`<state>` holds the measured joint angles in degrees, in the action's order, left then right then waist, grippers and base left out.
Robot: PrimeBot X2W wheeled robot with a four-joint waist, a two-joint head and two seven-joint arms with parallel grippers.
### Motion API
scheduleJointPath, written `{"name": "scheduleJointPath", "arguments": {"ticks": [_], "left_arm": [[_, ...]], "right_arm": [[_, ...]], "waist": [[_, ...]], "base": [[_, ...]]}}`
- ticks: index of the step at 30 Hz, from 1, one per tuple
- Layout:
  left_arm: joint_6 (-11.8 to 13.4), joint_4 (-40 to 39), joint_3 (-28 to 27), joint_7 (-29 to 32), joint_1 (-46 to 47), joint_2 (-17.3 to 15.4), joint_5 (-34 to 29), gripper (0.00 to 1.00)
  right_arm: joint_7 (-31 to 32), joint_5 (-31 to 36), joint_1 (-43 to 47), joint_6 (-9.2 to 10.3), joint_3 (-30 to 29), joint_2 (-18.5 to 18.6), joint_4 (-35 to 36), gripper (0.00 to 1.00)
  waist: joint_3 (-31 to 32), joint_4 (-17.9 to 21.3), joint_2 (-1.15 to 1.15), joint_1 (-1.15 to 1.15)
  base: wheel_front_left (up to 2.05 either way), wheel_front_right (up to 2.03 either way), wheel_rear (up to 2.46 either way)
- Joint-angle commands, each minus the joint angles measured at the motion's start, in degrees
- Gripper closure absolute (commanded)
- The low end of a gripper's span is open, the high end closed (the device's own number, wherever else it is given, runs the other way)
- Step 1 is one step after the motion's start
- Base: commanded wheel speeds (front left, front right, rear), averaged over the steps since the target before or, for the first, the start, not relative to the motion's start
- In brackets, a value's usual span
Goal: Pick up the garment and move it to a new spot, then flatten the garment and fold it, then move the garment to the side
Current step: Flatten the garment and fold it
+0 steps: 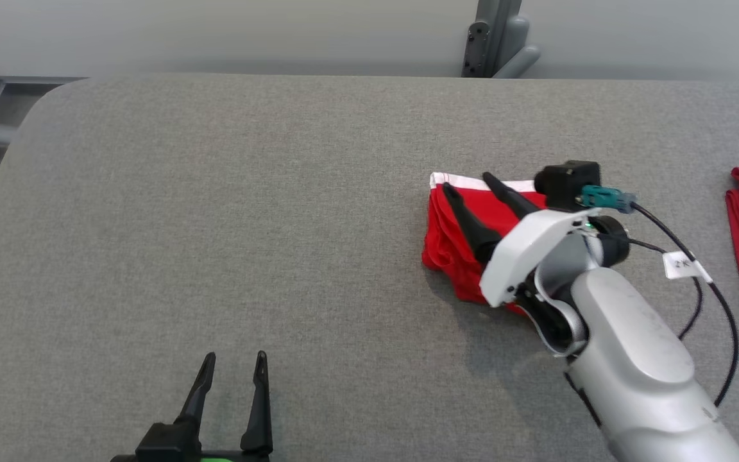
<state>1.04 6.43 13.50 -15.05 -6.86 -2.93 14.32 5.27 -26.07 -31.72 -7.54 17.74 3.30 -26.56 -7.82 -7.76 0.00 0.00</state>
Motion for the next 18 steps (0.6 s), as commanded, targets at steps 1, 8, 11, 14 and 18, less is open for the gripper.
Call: {"name": "scheduleJointPath", "arguments": {"ticks": [1,8,11,14,18], "left_arm": [[0.42,-0.45,-0.53,-0.14,-1.13,0.02,0.06,0.0],[-0.05,-1.96,-0.07,-0.14,-0.42,-0.01,-0.12,0.0],[-0.43,-2.08,0.2,-0.14,0.5,-0.01,0.14,0.0],[-0.66,-1.78,0.39,-0.14,1.22,-0.01,0.19,0.0],[-0.86,-1.62,0.57,-0.14,2.38,-0.01,0.37,0.0]], "right_arm": [[-0.6,1.83,2.54,0.1,-1.61,2.82,2.27,0.0],[0.9,7.73,11.85,0.05,-13.54,8.43,11.94,1.0],[0.18,9.57,13.97,0.05,-15.01,8.56,12.14,1.0],[-1.16,10.13,14.72,0.05,-13.86,6.9,10.09,1.0],[-2.42,9.67,12.89,0.06,-9.8,4.84,6.05,1.0]], "waist": [[1.36,2.05,0.0,0.0],[-0.92,2.87,0.0,0.0],[-2.51,2.44,0.0,0.0],[-3.7,1.78,0.0,0.0],[-5.18,0.97,0.0,0.0]], "base": [[0.0,0.0,0.0],[0.0,0.0,0.0],[0.0,0.0,0.0],[0.0,0.0,0.0],[0.0,0.0,0.0]]}}
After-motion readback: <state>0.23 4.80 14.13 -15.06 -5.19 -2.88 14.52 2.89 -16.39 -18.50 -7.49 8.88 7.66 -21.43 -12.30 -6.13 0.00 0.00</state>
